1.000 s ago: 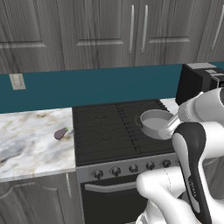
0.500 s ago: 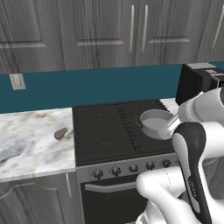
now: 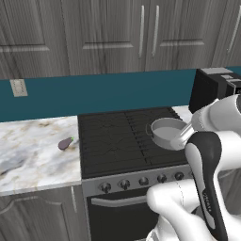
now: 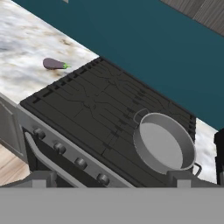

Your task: Turn on the burner for the pot on the stove. Wait thirty seconds for the pot to heat up. Then add the eggplant to the pot.

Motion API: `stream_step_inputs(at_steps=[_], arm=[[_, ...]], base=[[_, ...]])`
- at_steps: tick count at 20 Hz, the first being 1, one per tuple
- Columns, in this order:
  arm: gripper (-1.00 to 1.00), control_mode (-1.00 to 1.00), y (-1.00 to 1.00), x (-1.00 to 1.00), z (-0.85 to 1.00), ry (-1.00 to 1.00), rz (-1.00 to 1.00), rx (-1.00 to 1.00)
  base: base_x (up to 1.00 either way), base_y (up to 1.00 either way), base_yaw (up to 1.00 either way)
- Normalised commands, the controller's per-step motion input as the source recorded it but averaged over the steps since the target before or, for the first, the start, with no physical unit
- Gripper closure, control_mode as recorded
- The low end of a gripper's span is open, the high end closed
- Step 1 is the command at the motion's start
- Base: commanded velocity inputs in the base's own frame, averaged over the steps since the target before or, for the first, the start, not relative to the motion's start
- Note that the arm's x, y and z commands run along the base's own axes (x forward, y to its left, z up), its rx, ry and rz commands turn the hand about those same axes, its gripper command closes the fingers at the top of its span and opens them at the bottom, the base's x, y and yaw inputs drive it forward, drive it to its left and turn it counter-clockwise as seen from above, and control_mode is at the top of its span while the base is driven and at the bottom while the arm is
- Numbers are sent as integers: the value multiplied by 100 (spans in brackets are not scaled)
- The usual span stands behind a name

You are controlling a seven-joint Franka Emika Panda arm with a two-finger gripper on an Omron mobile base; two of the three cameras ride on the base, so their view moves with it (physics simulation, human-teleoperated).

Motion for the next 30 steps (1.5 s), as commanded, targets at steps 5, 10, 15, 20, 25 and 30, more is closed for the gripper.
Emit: stream_step_inputs(at_steps=[5, 10, 15, 20, 25, 30], arm=[[-100, -100, 0, 0, 0, 0, 0, 0], [-100, -100, 0, 0, 0, 0, 0, 0], [-100, -100, 0, 0, 0, 0, 0, 0], [-100, -100, 0, 0, 0, 0, 0, 0], [-100, -100, 0, 0, 0, 0, 0, 0], [-100, -100, 0, 0, 0, 0, 0, 0]], base=[[0, 0, 0], [0, 0, 0], [0, 0, 0], [0, 0, 0], [0, 0, 0], [0, 0, 0]])
